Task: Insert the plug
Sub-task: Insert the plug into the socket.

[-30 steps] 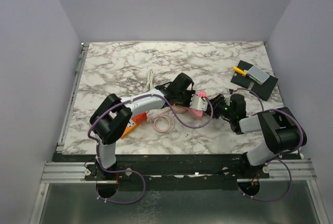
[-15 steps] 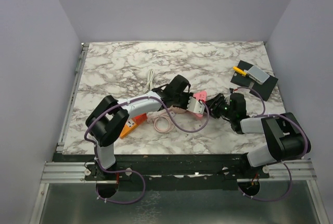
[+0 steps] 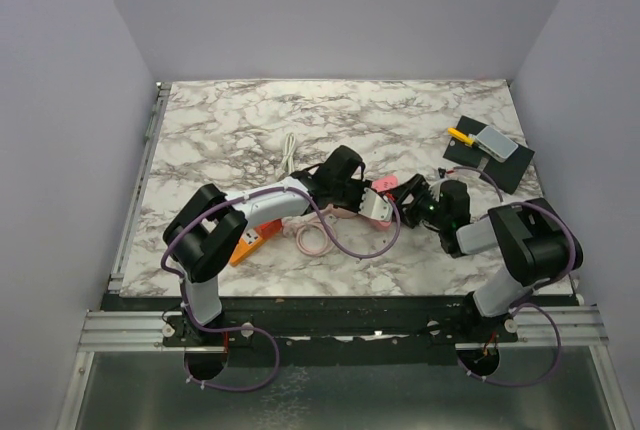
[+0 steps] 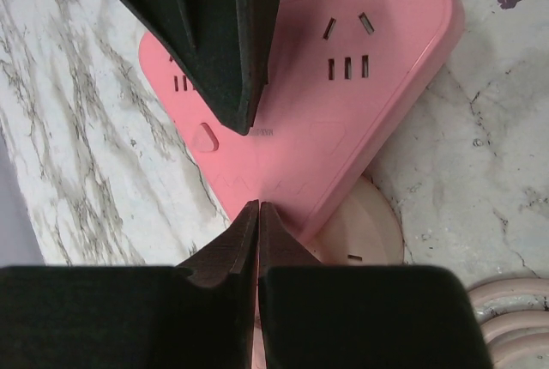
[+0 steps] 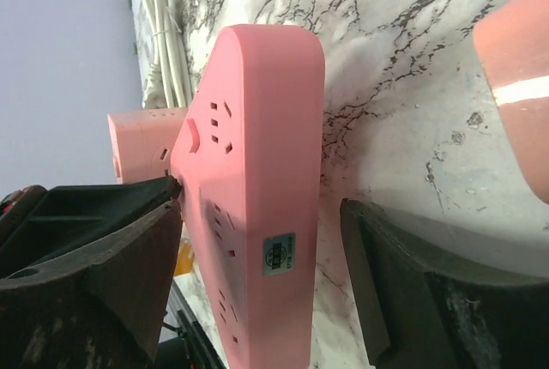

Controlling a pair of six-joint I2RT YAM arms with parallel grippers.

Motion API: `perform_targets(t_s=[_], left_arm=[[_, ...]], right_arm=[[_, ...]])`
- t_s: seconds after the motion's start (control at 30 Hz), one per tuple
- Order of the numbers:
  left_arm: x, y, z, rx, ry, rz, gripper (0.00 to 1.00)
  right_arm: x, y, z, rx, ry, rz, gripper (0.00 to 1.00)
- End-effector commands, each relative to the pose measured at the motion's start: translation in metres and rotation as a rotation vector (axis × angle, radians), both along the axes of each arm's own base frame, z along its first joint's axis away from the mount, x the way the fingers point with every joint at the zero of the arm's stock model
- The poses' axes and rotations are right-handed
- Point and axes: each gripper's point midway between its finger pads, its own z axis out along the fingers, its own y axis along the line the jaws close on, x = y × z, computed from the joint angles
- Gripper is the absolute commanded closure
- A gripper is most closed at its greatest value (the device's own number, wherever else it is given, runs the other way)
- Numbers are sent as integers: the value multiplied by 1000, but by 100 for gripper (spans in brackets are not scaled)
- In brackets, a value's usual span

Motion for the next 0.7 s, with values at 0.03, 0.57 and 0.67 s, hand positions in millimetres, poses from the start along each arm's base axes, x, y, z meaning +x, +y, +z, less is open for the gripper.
perform_targets(t_s=[0.03,0.57,0.67], left_arm=[[-83,84,-110,373,381,24,95],[-63,51,-63,231,351,53,79],[-57,39,-43,178,345,60,69]], right_arm=[[-13,0,-31,-26,117,1,20],[-17,5,-47,-111,162,-6,69],[-21,1,-55,-156,191,-10,76]])
